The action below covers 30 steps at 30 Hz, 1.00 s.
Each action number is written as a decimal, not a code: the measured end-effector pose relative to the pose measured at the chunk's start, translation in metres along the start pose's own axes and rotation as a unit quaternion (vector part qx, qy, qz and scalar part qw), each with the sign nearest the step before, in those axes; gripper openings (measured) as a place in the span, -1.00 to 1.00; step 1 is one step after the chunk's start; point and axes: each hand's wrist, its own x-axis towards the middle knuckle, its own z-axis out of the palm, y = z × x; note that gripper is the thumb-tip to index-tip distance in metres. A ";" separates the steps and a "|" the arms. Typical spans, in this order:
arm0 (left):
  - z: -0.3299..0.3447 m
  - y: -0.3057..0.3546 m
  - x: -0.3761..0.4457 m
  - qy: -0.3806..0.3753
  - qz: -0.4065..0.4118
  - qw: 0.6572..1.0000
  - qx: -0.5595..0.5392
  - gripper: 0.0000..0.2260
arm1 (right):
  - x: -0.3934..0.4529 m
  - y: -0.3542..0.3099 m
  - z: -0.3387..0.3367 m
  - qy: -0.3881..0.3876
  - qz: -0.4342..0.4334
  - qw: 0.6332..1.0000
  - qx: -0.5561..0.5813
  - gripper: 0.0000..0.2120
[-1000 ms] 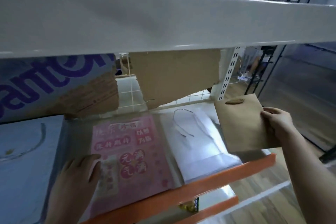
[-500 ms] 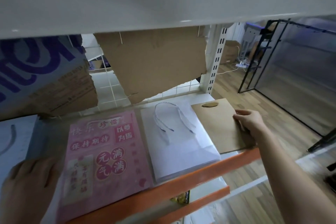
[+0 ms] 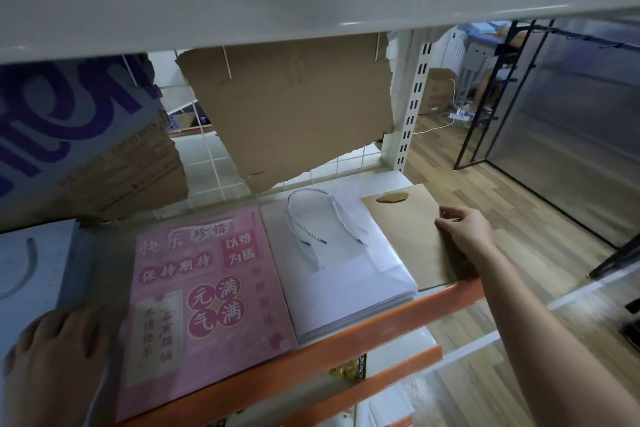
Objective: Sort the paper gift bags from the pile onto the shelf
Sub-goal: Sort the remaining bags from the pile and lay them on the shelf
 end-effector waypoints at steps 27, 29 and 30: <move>-0.144 -0.044 -0.011 0.060 -0.003 0.998 0.029 -0.82 | -0.175 -0.172 0.135 0.009 -0.400 0.909 -0.116 -0.80; -0.163 -0.082 -0.019 0.052 -0.008 0.998 0.041 -0.83 | -0.225 -0.209 0.170 -0.014 -0.455 0.882 -0.122 -0.80; -0.173 -0.102 -0.023 0.055 -0.008 0.997 0.049 -0.84 | -0.251 -0.228 0.189 -0.030 -0.482 0.867 -0.120 -0.80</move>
